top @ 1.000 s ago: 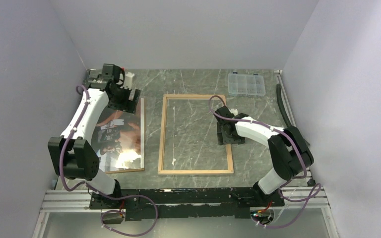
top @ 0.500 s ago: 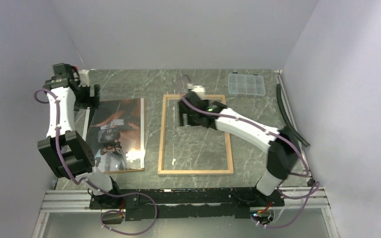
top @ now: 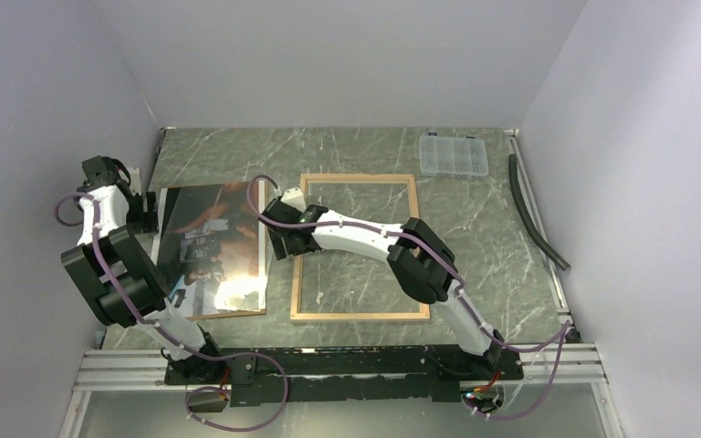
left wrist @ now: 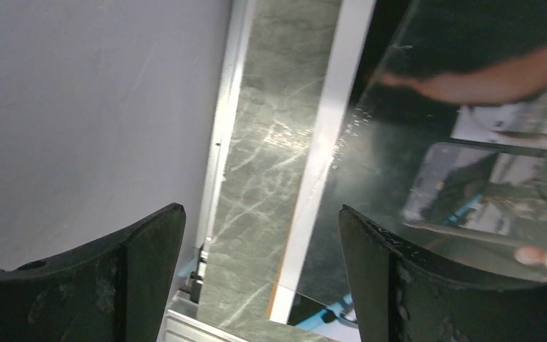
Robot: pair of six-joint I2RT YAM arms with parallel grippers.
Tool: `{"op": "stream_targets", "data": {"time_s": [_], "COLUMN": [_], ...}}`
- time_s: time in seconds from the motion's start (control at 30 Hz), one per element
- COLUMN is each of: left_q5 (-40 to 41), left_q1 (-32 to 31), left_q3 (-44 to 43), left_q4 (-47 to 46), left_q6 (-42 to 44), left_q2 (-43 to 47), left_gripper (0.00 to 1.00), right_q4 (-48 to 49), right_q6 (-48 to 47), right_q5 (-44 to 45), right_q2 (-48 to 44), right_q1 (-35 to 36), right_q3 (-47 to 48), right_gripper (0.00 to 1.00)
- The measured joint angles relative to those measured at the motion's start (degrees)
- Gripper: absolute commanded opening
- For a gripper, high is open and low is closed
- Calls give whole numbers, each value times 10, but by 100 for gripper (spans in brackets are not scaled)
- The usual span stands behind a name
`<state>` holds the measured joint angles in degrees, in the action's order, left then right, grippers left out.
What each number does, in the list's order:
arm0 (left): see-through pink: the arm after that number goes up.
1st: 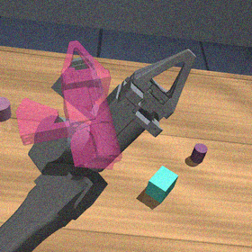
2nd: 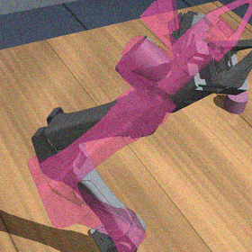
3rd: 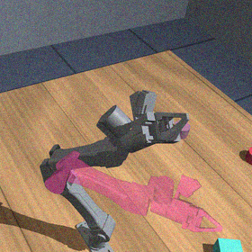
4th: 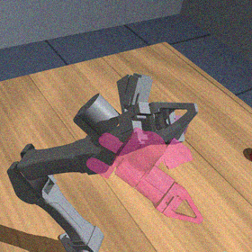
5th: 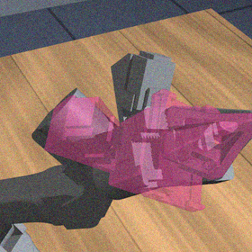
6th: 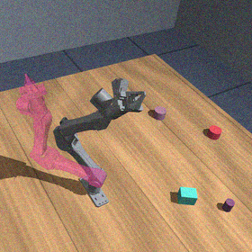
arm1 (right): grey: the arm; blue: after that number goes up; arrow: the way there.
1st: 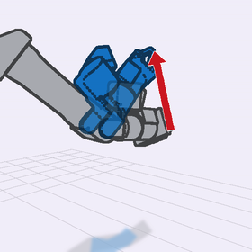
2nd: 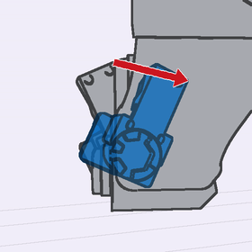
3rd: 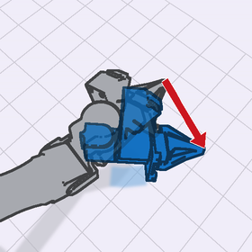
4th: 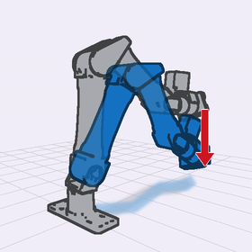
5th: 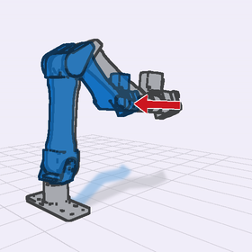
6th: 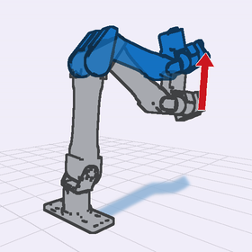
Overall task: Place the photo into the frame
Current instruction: Move the photo frame to the center of the board.
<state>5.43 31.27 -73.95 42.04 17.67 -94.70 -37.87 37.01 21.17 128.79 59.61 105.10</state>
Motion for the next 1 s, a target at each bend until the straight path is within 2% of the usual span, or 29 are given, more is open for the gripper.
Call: {"op": "stream_targets", "data": {"time_s": [0.3,0.67,1.0], "left_q5": [91,133,157], "left_q1": [3,-2,-50], "left_q3": [26,68,85], "left_q4": [-107,-175,-203], "left_q6": [27,26,26], "left_q2": [-24,-95,-105], "left_gripper": [80,78,78], "right_q4": [33,82,80], "right_q6": [17,62,82], "right_q5": [-2,9,9], "right_q2": [-4,-101,-132], "right_q1": [-7,-37,-40], "right_q3": [-55,-210,-226], "right_gripper": [75,71,84]}}
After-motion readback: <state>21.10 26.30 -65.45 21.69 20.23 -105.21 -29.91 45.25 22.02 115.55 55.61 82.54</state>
